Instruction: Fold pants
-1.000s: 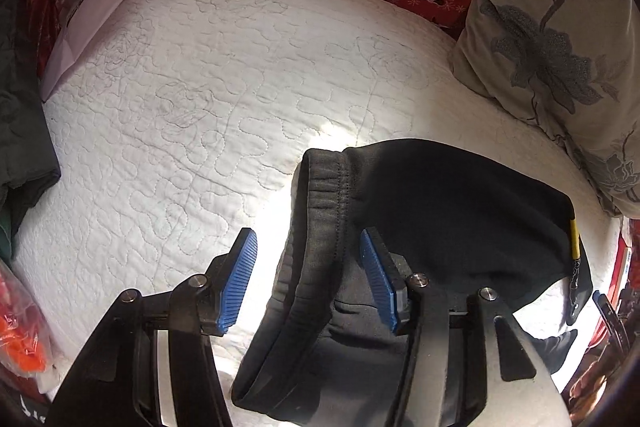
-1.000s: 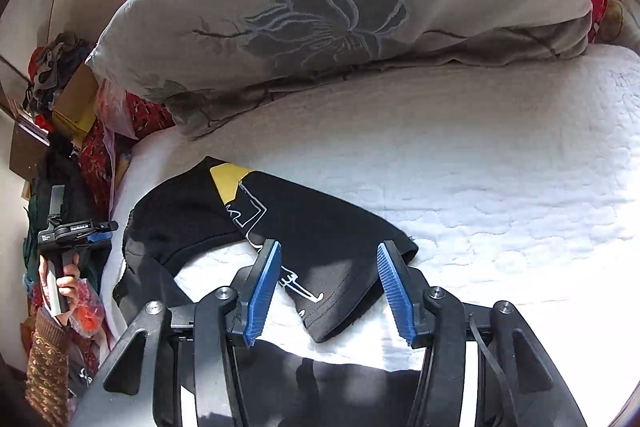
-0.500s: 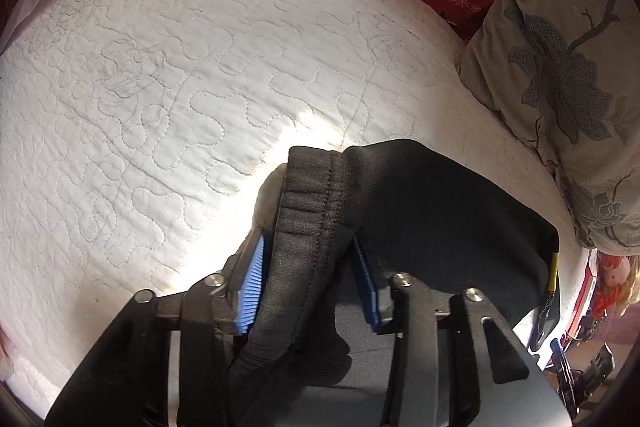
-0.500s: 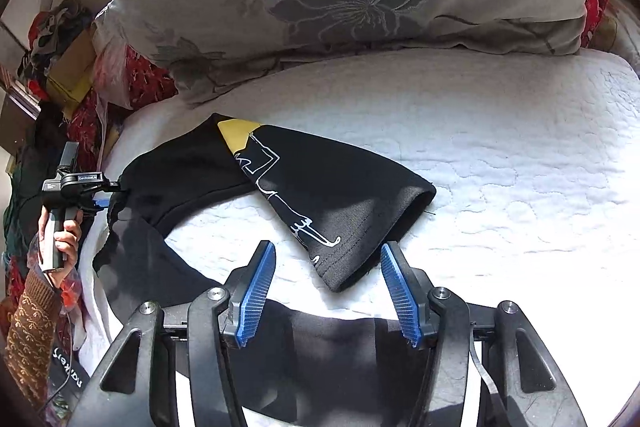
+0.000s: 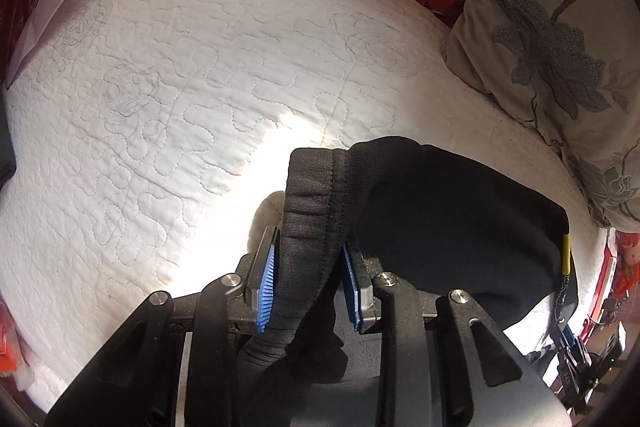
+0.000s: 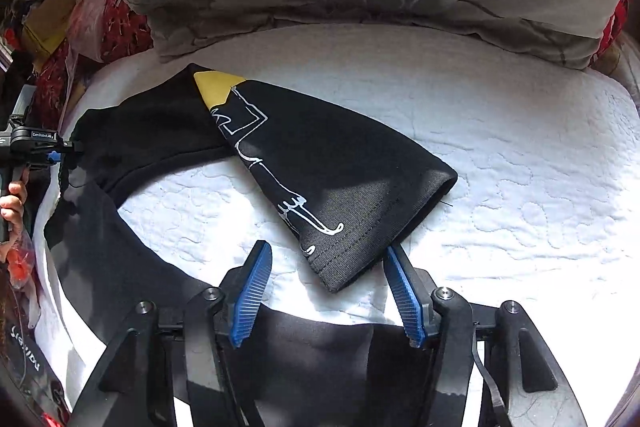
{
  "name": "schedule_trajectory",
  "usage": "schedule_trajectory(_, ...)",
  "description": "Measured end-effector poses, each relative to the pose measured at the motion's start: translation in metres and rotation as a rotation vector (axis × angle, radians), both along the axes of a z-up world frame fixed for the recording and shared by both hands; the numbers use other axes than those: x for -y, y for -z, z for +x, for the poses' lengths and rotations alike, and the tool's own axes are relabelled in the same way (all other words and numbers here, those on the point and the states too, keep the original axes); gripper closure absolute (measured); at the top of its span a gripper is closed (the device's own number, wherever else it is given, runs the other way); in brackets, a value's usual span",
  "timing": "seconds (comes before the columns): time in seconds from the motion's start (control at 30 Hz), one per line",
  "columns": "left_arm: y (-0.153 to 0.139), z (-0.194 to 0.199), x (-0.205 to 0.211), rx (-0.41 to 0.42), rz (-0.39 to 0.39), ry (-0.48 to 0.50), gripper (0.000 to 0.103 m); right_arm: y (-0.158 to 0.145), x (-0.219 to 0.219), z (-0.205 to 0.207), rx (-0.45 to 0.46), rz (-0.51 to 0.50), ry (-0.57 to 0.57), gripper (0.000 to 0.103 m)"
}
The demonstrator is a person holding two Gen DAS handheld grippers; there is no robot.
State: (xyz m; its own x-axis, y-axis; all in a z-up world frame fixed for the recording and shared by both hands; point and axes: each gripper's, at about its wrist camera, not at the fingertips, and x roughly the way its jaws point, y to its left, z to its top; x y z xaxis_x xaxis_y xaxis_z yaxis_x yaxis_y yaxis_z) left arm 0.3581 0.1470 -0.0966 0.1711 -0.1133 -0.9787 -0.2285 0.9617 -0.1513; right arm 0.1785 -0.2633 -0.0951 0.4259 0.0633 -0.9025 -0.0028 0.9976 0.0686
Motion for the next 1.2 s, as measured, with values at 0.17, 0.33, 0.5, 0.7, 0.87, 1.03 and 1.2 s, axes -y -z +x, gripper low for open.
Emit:
schedule_trajectory(0.17,-0.003,0.001,-0.007,0.011,-0.006,-0.017,0.077,-0.016,0.007,0.004,0.095,-0.010,0.012,0.096)
schedule_trajectory(0.33,-0.014,-0.005,-0.010,0.036,-0.004,-0.022,0.078,-0.046,0.036,0.011,0.158,0.115,0.072,0.096)
schedule_trajectory(0.5,-0.041,-0.008,-0.012,0.088,-0.021,-0.018,0.078,-0.072,0.067,0.022,0.229,0.319,0.155,0.096)
schedule_trajectory(0.7,-0.062,-0.012,-0.002,0.122,0.025,0.029,0.081,-0.067,0.081,0.035,0.210,0.464,0.198,0.096)
schedule_trajectory(0.87,-0.048,-0.007,0.003,0.085,0.038,0.041,0.081,-0.022,0.078,0.055,0.067,0.472,0.237,0.091)
schedule_trajectory(1.03,-0.030,0.005,0.005,0.058,0.021,0.039,0.081,0.002,0.076,0.063,0.046,0.523,0.256,0.070)
schedule_trajectory(1.2,-0.023,0.021,-0.008,0.037,-0.058,0.023,0.081,0.004,0.066,0.075,0.068,0.455,0.240,0.058)
